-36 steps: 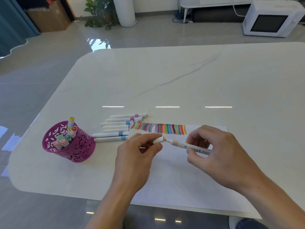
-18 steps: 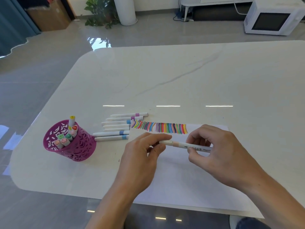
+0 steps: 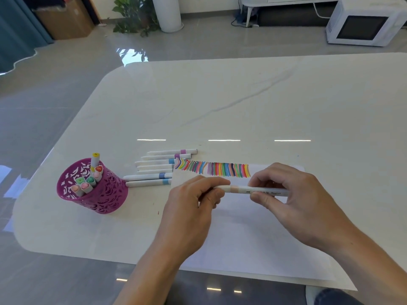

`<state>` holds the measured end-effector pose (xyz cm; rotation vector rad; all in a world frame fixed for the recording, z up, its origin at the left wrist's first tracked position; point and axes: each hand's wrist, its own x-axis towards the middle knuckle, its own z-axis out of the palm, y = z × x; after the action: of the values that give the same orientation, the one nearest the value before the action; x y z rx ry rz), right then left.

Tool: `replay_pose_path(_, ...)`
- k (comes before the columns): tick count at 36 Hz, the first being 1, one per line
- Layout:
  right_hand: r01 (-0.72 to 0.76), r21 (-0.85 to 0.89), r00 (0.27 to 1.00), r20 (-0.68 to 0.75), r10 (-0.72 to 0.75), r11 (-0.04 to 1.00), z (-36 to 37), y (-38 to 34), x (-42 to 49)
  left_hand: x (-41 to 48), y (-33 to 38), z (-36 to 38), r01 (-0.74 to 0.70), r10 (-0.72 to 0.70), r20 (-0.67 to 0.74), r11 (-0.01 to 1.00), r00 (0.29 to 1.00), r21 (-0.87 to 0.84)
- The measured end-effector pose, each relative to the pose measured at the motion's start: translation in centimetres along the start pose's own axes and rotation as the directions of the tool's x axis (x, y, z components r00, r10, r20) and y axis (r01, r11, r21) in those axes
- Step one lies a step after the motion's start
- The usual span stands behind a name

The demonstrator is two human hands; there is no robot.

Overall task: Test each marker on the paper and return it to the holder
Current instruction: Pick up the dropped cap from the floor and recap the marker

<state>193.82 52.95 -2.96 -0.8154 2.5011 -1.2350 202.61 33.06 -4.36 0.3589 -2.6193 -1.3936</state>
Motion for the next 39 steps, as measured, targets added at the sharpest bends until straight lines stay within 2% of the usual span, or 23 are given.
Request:
replay_pose_path(16, -0.056, 0.041, 0.997, 0.059, 0.054, 0.998, 0.8, 0.6, -0.5, -0.3, 0.2, 0.9, 0.052, -0.051, 0.023, 0.997, 0.998, -0.058)
replay_pose_path(27, -0.086, 0.094, 0.992, 0.096, 0.077, 0.992, 0.5, 0.7, -0.6, 0.2, 0.3, -0.2, 0.140, -0.125, 0.132, 0.984, 0.983, -0.110)
replay_pose_path(29, -0.070, 0.123, 0.995, 0.080, 0.060, 0.990, 0.6, 0.3, -0.4, 0.4, 0.4, -0.8, 0.134, -0.116, 0.108, 0.975, 0.987, -0.179)
replay_pose_path(33, -0.054, 0.170, 0.998, 0.042, 0.048, 0.984, 1.1, -0.4, -0.1, 0.3, 0.6, -1.6, 0.142, -0.145, 0.025, 0.892, 0.989, -0.429)
replay_pose_path(39, -0.055, 0.090, 0.998, 0.027, 0.053, 0.994, 1.9, -0.7, -0.4, -0.4, -0.2, -3.3, 0.100, -0.175, -0.076, 0.812, 0.982, -0.575)
